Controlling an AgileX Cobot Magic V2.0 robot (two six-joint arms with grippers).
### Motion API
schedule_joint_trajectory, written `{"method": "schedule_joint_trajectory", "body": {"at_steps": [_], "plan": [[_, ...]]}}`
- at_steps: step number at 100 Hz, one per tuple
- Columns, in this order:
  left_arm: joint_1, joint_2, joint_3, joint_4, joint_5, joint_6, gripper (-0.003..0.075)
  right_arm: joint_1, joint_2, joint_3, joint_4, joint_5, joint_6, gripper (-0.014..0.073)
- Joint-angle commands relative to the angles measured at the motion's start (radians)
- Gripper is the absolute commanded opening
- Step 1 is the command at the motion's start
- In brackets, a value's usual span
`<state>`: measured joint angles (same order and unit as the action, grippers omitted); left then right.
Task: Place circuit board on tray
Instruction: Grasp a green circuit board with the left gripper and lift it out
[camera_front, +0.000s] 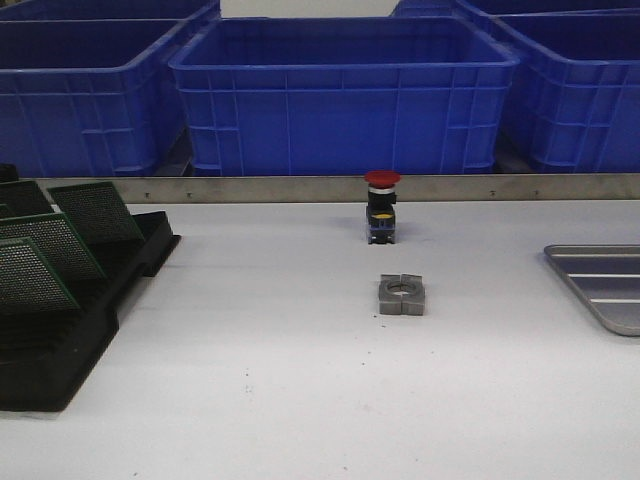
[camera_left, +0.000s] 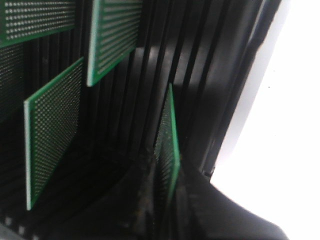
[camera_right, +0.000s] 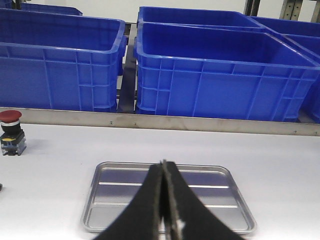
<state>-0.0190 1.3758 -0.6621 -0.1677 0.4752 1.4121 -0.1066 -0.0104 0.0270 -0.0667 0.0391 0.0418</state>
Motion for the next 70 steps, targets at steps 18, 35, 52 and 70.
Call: {"method": "schedule_joint_trajectory", "body": {"at_steps": [18, 35, 52, 70], "plan": [[0.0, -0.159, -0.087, -0.071, 0.138, -0.02, -0.0017, -0.002, -0.02, 0.002, -0.012, -0.081, -0.004, -0.006], [-0.013, -0.25, -0.105, -0.211, 0.262, -0.02, -0.0017, -0.002, -0.02, 0.002, -0.012, -0.081, -0.004, -0.006], [-0.097, -0.279, -0.105, -0.366, 0.401, -0.02, -0.0017, -0.002, -0.02, 0.002, -0.012, -0.081, -0.004, -0.006], [-0.227, -0.279, -0.105, -0.627, 0.406, -0.018, -0.0017, -0.002, -0.02, 0.002, -0.012, -0.081, -0.004, -0.006]]}}
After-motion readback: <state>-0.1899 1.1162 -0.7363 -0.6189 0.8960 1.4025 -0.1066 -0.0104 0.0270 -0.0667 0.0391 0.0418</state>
